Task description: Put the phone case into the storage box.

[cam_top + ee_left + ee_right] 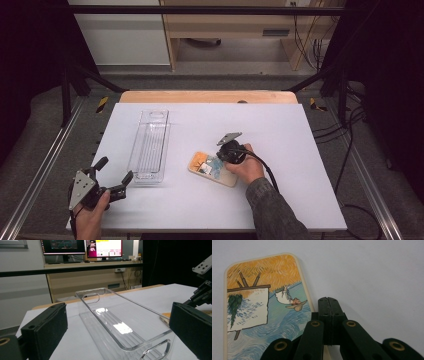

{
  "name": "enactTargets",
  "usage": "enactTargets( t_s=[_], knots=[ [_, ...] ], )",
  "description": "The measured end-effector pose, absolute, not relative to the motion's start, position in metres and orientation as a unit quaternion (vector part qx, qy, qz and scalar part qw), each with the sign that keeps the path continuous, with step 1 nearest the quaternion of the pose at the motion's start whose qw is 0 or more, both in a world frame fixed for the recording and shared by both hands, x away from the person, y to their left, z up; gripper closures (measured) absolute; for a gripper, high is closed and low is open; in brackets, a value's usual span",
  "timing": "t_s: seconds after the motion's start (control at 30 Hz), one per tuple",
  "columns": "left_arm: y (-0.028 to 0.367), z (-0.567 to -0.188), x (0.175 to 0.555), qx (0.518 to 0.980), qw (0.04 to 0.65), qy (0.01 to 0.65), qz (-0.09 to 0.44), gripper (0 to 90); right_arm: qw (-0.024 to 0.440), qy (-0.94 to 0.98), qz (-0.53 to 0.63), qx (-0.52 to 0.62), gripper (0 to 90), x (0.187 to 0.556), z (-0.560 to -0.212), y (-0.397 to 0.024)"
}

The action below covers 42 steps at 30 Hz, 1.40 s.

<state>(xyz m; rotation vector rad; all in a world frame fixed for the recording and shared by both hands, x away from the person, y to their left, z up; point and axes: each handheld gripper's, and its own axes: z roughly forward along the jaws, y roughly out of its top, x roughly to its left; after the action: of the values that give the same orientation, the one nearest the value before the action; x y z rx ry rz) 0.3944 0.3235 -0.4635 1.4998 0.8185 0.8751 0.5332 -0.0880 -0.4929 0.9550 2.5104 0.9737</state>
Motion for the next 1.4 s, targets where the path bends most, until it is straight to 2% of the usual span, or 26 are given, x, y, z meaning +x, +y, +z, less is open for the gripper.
enactTargets(
  t_s=[0.87,1.07,1.13,1.17,1.2,1.23,1.3,1.33,1.37,1.4],
  knots=[
    [0.321,-0.463,0.394,0.643,0.573,0.346,0.371,1.5,0.094,0.889,0.346,0.285,90.0,0.492,-0.490,-0.067],
    [0.321,-0.463,0.394,0.644,0.573,0.345,0.371,1.5,0.096,0.893,0.343,0.275,89.8,0.488,-0.489,-0.062],
    [0.321,-0.463,0.393,0.644,0.573,0.346,0.372,1.5,0.097,0.890,0.346,0.280,85.9,0.488,-0.488,-0.064],
    [0.321,-0.463,0.393,0.643,0.573,0.346,0.372,1.5,0.099,0.886,0.348,0.290,78.8,0.487,-0.484,-0.066],
    [0.322,-0.463,0.393,0.643,0.573,0.346,0.372,1.5,0.098,0.883,0.351,0.295,78.8,0.486,-0.482,-0.067],
    [0.322,-0.463,0.393,0.643,0.573,0.347,0.372,1.5,0.098,0.883,0.351,0.295,72.2,0.486,-0.482,-0.067],
    [0.322,-0.463,0.393,0.642,0.573,0.347,0.372,1.5,0.097,0.880,0.350,0.305,52.3,0.482,-0.476,-0.068],
    [0.322,-0.463,0.393,0.642,0.573,0.347,0.373,1.5,0.095,0.880,0.350,0.306,46.8,0.479,-0.473,-0.068],
    [0.322,-0.463,0.393,0.642,0.573,0.347,0.372,1.5,0.086,0.878,0.358,0.307,34.3,0.471,-0.469,-0.069],
    [0.322,-0.463,0.393,0.643,0.573,0.347,0.372,1.5,0.086,0.878,0.358,0.307,34.3,0.471,-0.469,-0.069]
  ],
)
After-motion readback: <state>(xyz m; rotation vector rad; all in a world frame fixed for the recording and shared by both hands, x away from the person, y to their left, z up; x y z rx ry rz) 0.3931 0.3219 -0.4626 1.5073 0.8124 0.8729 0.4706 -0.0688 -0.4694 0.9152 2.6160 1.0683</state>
